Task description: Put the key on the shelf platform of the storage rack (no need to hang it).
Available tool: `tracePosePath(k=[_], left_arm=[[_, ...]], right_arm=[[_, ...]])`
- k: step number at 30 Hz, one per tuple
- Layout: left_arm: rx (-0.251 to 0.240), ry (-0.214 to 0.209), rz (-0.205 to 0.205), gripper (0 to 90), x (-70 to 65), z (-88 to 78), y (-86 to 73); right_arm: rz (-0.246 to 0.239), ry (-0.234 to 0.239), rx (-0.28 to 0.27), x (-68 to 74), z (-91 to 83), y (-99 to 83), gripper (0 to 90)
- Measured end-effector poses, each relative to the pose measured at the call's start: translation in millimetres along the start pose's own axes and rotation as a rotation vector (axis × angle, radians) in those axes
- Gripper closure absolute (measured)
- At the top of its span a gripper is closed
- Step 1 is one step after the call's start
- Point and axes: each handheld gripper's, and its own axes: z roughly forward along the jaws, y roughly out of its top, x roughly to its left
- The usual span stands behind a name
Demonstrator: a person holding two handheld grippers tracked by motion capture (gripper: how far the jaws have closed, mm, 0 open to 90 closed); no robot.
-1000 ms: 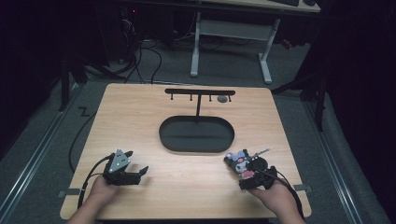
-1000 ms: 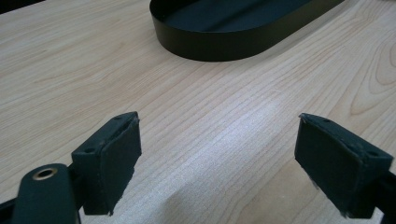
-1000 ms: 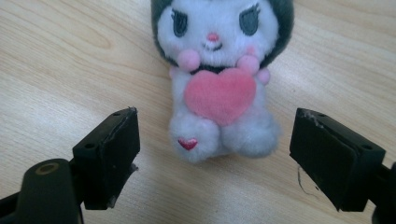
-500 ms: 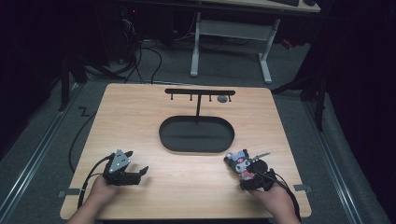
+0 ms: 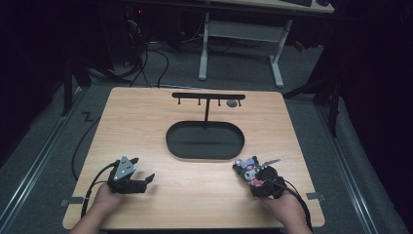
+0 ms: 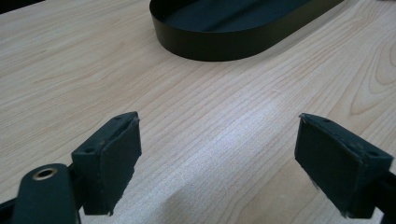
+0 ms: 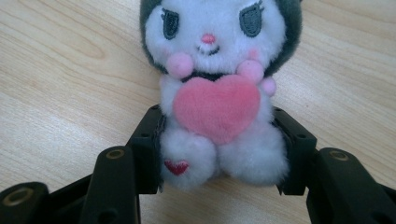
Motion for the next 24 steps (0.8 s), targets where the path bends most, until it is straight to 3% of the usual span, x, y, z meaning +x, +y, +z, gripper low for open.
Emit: tracePosePath(k=[24], left_arm=[[-0.001, 0.0, 0.0, 15.4, -0.1, 0.1, 0.0]], right_arm=[[-0.004, 0.005, -0.06, 4.9, -23.3, 20.0, 47.1]])
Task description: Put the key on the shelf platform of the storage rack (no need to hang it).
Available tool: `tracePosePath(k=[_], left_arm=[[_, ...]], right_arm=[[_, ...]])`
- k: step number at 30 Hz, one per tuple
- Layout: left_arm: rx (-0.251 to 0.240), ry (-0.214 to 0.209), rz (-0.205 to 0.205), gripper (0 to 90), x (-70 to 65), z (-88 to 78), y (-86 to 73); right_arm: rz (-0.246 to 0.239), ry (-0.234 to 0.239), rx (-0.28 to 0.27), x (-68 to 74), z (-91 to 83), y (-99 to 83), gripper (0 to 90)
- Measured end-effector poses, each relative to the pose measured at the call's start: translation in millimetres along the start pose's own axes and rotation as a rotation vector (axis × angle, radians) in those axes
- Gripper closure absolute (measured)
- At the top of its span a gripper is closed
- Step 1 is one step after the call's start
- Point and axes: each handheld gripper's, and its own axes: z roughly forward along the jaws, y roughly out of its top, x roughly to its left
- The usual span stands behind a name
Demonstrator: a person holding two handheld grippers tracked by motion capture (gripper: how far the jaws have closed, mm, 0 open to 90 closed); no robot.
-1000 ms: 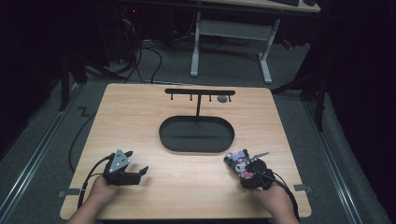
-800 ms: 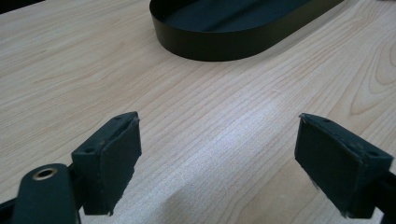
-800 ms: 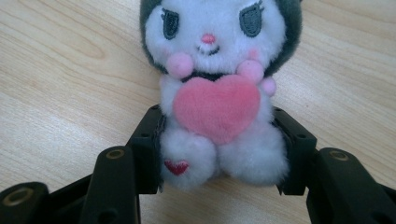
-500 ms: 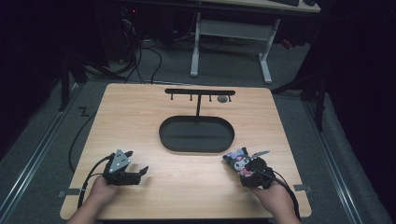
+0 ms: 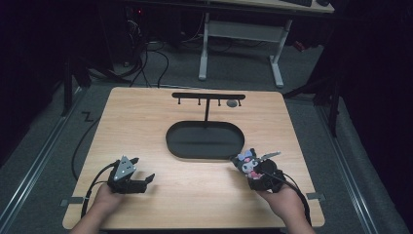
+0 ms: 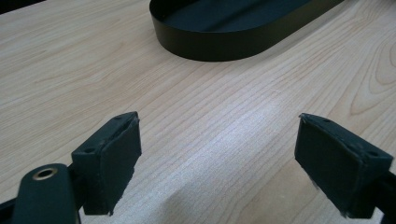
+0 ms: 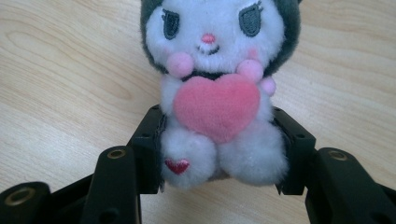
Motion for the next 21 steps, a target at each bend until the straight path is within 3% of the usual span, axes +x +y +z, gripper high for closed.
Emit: tracePosePath(k=[11, 21], left_arm=[[-0.001, -0.001, -0.001, 15.4, 0.2, -0.1, 0.0], [-0.002, -0.002, -0.002, 15.4, 0.2, -0.1, 0.0]], right_arm=[[-0.022, -0.001, -0.048, 5.5, -18.4, 23.2, 47.2], [-0.043, 0.014, -0.066, 12.7, -16.7, 46.3, 47.5]])
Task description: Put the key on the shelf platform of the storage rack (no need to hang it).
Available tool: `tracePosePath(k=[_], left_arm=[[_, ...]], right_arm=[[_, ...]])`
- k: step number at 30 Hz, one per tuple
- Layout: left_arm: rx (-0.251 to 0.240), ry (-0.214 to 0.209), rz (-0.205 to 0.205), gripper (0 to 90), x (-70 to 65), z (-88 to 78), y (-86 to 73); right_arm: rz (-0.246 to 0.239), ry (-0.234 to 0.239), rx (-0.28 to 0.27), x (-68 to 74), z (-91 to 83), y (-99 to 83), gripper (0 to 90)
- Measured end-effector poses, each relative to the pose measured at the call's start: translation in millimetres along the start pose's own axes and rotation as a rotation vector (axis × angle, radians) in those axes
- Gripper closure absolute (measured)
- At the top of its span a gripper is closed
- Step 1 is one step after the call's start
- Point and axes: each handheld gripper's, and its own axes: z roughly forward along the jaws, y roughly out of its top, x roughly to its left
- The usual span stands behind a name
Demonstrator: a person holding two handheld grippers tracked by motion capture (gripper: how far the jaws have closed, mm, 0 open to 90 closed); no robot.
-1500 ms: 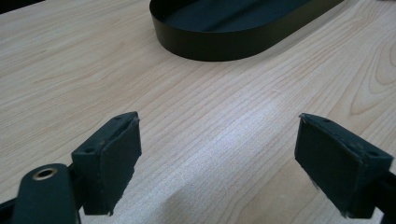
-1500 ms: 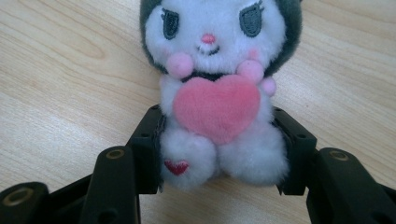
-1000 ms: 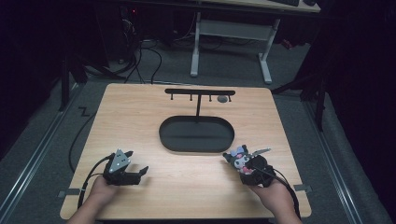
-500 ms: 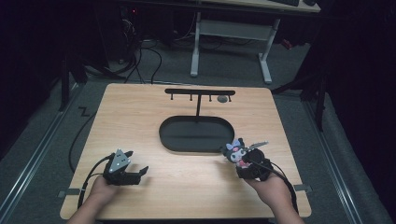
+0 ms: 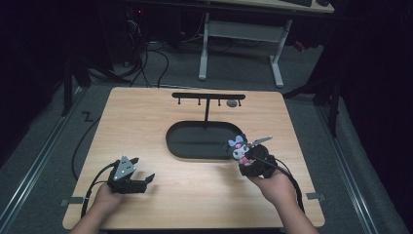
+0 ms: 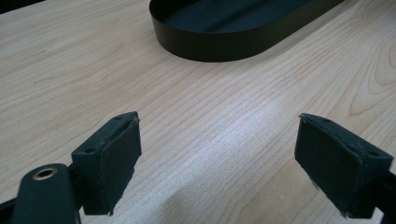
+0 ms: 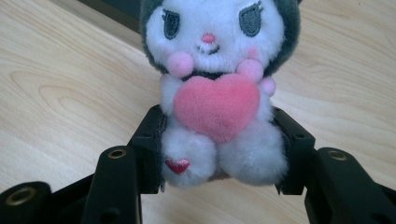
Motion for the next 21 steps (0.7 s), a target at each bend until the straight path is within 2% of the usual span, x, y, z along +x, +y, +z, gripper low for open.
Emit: tracePosePath(k=[11, 21], left_arm=[[-0.002, -0.002, -0.001, 15.4, 0.1, -0.1, 0.0], [-0.004, -0.001, -0.003, 15.4, 0.2, -0.1, 0.0]], right_arm=[[-0.007, 0.009, -0.009, 7.4, 13.8, 26.2, 47.5], [0.023, 0.012, -0.031, 5.0, 29.7, 42.7, 47.5]])
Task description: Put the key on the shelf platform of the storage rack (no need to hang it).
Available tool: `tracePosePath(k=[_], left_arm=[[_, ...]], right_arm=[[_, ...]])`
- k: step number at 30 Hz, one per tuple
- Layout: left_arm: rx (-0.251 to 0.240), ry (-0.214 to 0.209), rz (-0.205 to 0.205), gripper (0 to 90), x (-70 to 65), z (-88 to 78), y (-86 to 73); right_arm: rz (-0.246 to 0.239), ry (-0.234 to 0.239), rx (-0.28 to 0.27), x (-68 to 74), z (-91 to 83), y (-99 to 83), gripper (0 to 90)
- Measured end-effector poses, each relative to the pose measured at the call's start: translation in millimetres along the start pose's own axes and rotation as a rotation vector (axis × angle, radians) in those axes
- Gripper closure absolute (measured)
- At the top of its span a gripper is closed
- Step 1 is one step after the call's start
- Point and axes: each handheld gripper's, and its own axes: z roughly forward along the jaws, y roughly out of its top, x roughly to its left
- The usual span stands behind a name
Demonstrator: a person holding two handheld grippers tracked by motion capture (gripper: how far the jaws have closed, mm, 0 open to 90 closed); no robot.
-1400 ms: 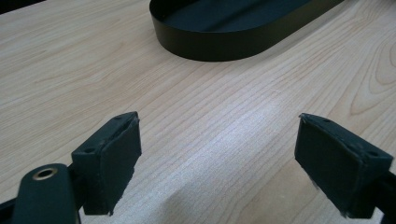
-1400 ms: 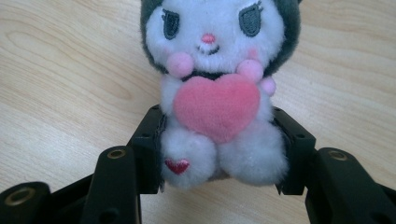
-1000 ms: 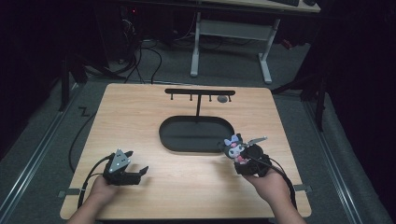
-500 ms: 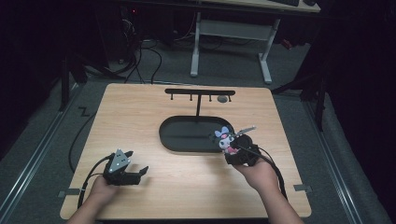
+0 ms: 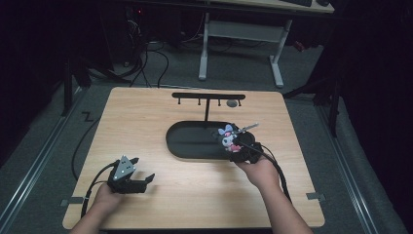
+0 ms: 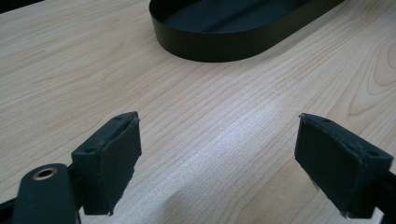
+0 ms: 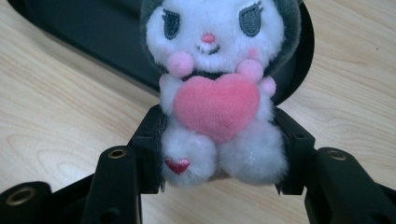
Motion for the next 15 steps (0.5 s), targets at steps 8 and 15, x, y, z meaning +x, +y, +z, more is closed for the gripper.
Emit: tracePosePath(k=[8, 15], left_arm=[[-0.003, 0.001, -0.003, 15.4, 0.3, -0.3, -0.1], [-0.004, 0.001, -0.003, 15.4, 0.3, -0.3, -0.1]], right_arm=[[0.025, 0.015, -0.008, -1.9, 13.2, 11.3, 47.6], [0.024, 0.003, 0.001, -2.3, 21.3, 19.2, 47.5]])
